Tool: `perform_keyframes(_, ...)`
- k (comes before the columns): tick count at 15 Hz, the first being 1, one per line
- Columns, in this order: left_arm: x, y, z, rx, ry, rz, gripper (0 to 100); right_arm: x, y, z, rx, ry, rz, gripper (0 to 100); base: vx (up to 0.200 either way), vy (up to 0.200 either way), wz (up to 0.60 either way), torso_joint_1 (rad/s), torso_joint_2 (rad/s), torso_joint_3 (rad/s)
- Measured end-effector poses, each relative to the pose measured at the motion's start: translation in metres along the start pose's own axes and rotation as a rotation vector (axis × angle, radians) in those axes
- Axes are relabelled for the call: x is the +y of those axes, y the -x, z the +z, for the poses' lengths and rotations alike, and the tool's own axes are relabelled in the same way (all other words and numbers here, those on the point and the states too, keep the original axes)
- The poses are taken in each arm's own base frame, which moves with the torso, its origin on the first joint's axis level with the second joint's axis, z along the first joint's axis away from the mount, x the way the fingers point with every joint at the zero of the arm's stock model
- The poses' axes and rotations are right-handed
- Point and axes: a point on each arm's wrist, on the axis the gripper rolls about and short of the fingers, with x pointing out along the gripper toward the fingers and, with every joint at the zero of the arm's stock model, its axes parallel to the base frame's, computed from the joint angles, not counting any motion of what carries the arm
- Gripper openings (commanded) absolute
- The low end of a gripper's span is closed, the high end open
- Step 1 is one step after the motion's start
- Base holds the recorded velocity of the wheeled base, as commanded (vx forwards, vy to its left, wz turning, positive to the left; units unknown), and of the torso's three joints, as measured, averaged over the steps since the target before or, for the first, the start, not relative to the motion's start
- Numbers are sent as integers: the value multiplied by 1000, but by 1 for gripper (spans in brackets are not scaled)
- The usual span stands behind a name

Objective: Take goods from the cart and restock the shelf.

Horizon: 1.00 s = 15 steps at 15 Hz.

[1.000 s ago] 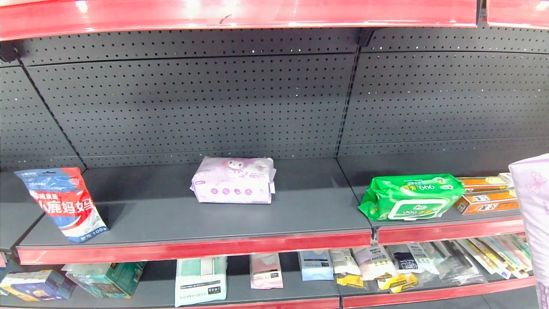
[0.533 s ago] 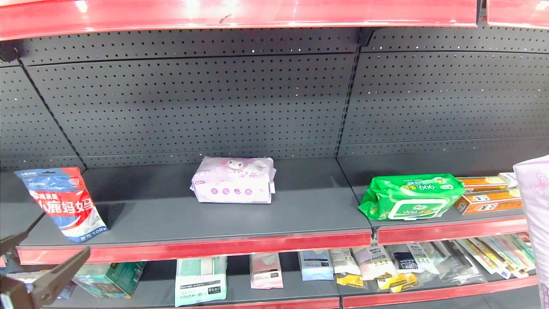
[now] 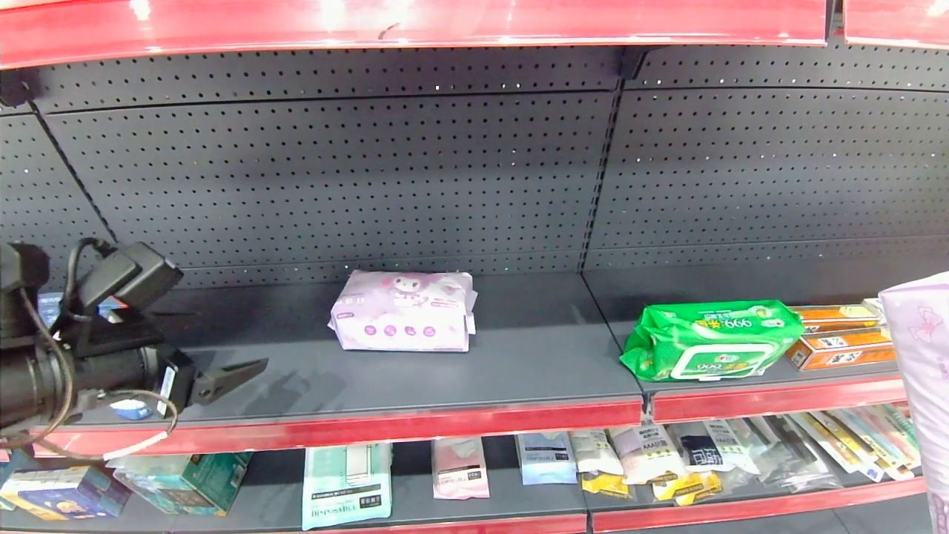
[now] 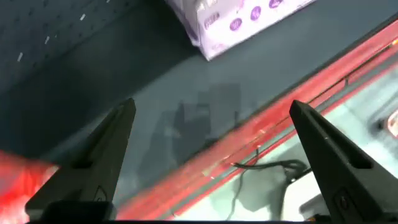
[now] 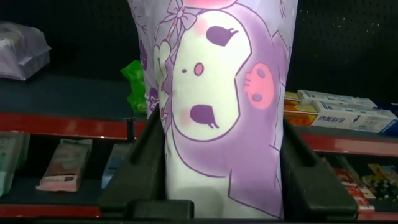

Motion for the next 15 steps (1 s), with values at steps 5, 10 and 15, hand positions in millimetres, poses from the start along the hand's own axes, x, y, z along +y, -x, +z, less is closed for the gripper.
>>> perform_keyframes(5,32,-61,8,22,-103,-86,100,2,0,-8,18,24,3,0,0,0,0,0,0,0)
perform_keyframes(10,39,-100,26,41,-109,-195,100,3,3,-15,14,45,0,0,0,0,0,0,0,0)
perform_keyframes(15,39,-123,41,4,-144,-237,100,4,5,-18,11,52,-1,0,0,0,0,0,0,0)
